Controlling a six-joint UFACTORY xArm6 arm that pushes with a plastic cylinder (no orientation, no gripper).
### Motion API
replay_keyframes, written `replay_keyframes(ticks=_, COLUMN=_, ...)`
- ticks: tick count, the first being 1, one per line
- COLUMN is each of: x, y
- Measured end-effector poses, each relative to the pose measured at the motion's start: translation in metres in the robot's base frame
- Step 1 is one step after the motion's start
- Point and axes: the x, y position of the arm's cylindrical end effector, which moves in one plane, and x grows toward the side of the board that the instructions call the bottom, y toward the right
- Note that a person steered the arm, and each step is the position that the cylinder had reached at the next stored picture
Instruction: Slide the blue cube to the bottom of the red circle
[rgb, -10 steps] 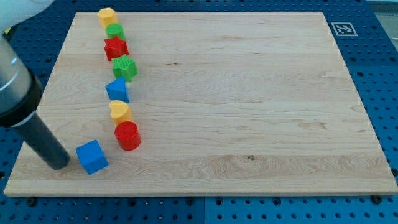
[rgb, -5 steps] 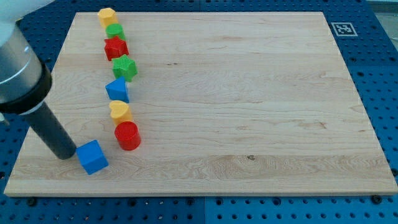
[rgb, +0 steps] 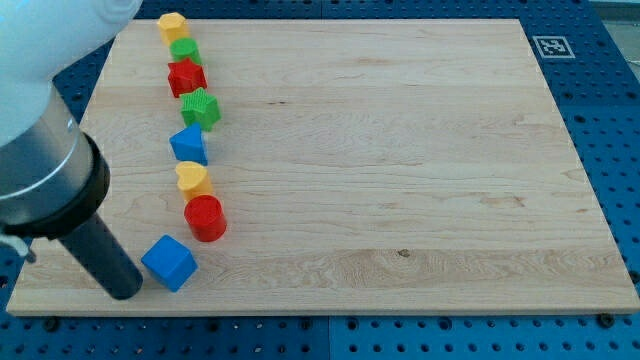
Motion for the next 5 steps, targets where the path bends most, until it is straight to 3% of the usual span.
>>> replay_keyframes(ticks=5, x=0.004, y=0.037)
